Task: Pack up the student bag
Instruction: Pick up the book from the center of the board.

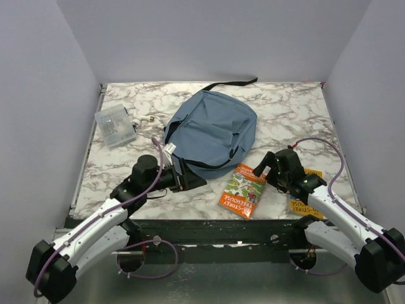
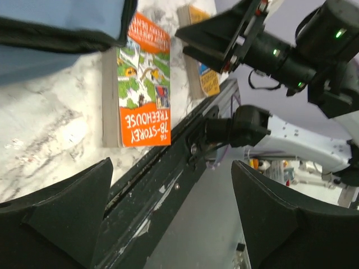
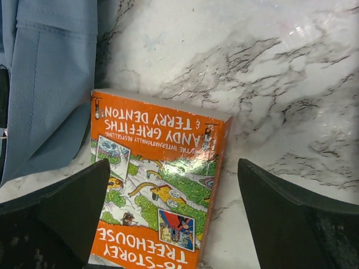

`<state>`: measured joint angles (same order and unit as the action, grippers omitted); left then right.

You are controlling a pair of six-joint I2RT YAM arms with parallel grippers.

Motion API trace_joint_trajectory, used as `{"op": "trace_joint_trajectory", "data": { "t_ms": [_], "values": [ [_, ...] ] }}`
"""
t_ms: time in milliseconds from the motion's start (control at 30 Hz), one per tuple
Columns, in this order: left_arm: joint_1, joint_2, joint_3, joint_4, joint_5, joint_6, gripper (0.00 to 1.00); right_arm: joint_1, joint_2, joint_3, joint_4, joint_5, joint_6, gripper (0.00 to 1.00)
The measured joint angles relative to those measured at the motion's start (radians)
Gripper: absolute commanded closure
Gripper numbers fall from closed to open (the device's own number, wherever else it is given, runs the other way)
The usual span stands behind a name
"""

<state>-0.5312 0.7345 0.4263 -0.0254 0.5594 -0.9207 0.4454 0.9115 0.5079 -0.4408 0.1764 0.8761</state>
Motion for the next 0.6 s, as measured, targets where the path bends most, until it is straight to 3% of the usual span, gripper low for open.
{"op": "trace_joint_trajectory", "data": {
  "t_ms": [133,300,400,600],
  "values": [
    [-0.172,0.078,-0.005,0.039,-0.124,-0.003,0.17,-0.001,0.019,-0.023,0.042,-0.060,-0.003,0.07],
    [-0.339,0.237,0.004,0.127,-0.277,0.005,0.29,0.000,0.050,-0.036,0.064,-0.108,-0.008,0.07],
    [-0.372,0.377,0.050,0.145,-0.318,0.027,0.43,0.000,0.040,-0.061,0.082,-0.113,-0.013,0.07],
    [-0.381,0.623,0.163,0.175,-0.323,0.064,0.47,-0.001,0.034,-0.095,0.084,-0.141,-0.016,0.08]
  ]
}}
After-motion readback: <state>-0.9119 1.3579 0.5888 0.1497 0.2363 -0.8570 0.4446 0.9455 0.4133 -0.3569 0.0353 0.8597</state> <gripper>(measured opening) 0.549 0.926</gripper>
